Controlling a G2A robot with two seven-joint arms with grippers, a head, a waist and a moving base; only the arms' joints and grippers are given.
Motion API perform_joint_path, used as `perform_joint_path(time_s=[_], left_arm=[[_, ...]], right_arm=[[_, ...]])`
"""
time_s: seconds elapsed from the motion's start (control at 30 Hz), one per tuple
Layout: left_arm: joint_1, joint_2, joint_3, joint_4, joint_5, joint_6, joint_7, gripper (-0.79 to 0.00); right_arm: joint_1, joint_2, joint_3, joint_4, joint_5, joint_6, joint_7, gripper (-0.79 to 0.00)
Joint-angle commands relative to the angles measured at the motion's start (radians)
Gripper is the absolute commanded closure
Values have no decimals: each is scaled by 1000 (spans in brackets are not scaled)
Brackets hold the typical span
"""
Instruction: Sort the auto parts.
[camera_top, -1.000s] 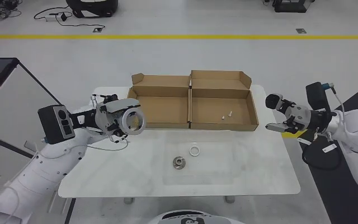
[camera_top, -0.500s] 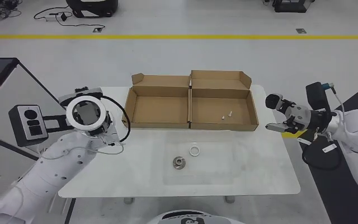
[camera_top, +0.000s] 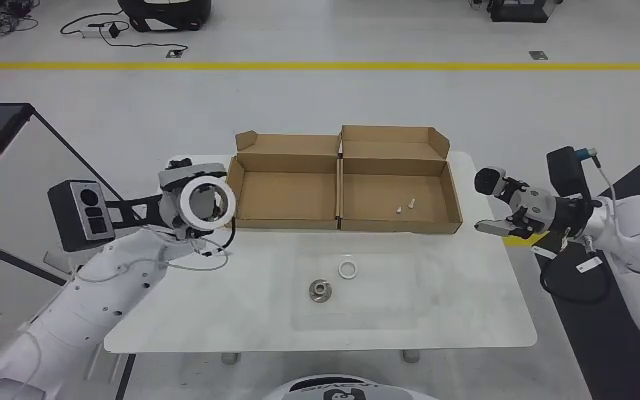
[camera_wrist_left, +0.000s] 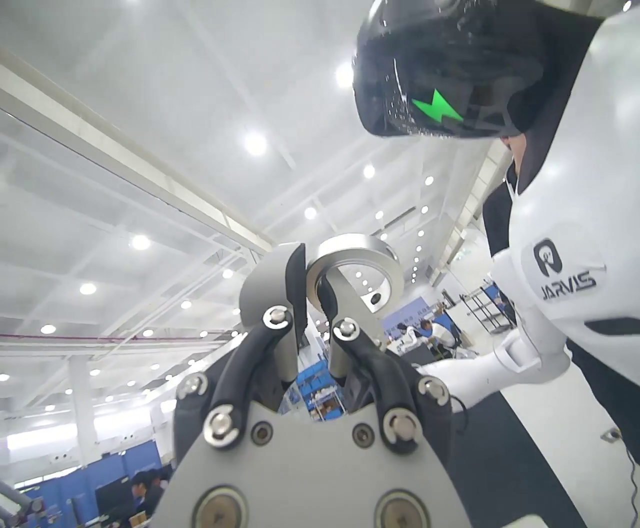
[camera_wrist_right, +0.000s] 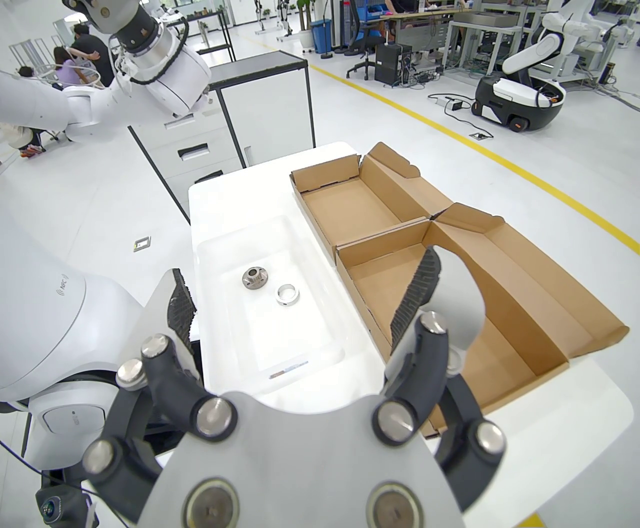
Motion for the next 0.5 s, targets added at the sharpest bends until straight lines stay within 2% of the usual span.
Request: perform_joint_path(time_s=[0.0,0.13,0.27,0.47], left_arm=[[2,3,-3,10,33,-6,-6,0],[9,4,-5,6,26,-3,-3,0],[19,-5,1,-42,-93,26,26,0],[29,-17,-13,-79,-186,32,32,0]], right_arm=[[0,0,0,0,0,0,0,-785],[0,0,0,0,0,0,0,-785],[0,0,0,0,0,0,0,-785],[0,0,0,0,0,0,0,-785]])
